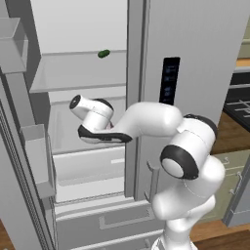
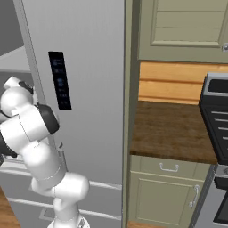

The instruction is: Take the strawberry from the fridge and place it on top of the pancake, located on the dining counter.

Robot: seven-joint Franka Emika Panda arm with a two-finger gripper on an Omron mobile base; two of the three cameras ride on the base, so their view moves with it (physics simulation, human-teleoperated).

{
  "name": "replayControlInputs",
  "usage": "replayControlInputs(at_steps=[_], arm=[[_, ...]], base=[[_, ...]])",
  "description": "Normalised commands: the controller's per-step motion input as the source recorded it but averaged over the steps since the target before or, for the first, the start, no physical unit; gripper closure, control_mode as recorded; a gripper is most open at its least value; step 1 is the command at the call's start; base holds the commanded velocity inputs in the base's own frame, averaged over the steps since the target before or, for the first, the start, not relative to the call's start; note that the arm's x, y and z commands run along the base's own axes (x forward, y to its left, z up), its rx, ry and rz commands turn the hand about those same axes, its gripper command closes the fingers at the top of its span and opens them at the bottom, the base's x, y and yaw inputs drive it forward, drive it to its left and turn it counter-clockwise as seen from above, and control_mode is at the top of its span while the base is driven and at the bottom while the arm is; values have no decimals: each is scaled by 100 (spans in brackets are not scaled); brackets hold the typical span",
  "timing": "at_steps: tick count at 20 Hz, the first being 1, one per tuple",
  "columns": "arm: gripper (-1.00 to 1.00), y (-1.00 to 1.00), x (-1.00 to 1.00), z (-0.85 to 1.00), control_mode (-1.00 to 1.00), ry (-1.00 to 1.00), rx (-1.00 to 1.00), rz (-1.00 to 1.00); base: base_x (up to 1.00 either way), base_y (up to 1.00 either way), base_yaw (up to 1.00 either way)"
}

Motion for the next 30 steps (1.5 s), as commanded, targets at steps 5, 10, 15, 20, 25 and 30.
replayControlInputs(at_steps=[5,10,15,20,25,30], arm=[[100,38,-68,3,-100,0,5,0],[100,26,-100,32,-100,-3,14,0],[100,-1,-100,74,-100,0,26,0],[100,-13,-100,46,-100,0,22,0],[100,-55,-99,42,-100,0,23,0],[100,-63,-85,49,-100,0,27,0]], base=[[0,0,0],[0,0,0],[0,0,0],[0,0,0],[0,0,0],[0,0,0]])
